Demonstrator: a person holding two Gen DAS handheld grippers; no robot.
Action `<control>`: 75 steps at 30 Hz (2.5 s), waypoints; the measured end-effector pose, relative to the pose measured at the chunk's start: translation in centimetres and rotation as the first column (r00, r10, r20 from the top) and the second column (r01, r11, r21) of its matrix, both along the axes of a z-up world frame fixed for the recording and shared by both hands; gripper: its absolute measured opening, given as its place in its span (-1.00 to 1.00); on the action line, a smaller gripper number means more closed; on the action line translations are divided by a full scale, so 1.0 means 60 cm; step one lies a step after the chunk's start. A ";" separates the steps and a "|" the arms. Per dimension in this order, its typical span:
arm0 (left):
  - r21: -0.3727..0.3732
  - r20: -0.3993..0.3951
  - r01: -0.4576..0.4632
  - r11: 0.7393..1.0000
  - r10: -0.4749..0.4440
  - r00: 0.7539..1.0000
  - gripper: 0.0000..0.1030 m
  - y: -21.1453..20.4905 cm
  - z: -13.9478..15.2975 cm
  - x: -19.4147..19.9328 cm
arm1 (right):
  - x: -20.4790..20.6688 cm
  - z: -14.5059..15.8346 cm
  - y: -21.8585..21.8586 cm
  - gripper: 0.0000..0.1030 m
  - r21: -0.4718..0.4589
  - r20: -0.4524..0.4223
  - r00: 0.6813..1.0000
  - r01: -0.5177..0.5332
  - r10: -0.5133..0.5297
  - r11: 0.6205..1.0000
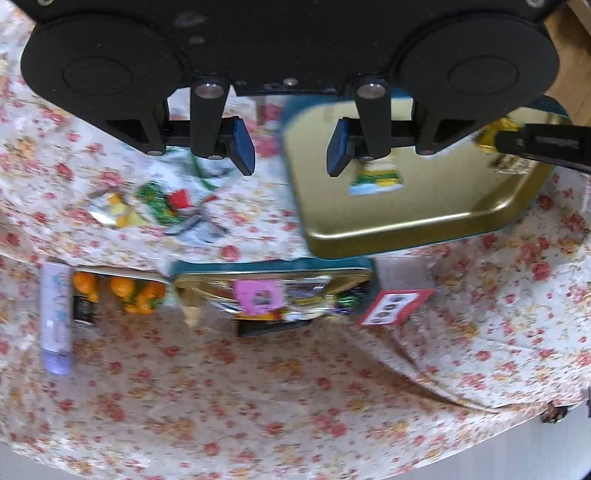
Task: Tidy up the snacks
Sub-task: 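Withdraw both tools from the tin toward the scattered packets, then grasp the green-white packet with the left tool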
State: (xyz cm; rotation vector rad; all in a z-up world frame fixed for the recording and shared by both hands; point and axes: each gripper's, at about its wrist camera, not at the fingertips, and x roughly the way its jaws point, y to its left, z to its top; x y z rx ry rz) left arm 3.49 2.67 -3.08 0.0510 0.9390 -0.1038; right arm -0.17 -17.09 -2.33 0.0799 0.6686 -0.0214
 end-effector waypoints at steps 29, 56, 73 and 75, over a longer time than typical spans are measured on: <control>-0.040 0.038 0.207 0.978 -0.205 0.978 -0.34 -0.231 0.025 -0.047 | 0.064 -0.076 -0.270 0.00 -0.074 0.062 0.989 0.139 -0.134 0.988; -0.114 -0.130 0.109 0.987 -0.123 0.984 -0.34 -0.333 -0.017 0.078 | 0.145 -0.115 -0.305 0.04 -0.017 0.040 0.992 0.124 -0.124 0.992; -0.181 -0.145 0.122 0.976 -0.149 0.978 -0.33 -0.348 -0.020 0.112 | 0.144 -0.117 -0.307 0.05 0.016 0.037 0.989 0.141 -0.142 0.990; -0.239 -0.160 0.100 0.966 -0.141 0.977 -0.33 -0.339 -0.017 0.119 | 0.144 -0.117 -0.307 0.05 0.016 0.037 0.989 0.142 -0.142 0.990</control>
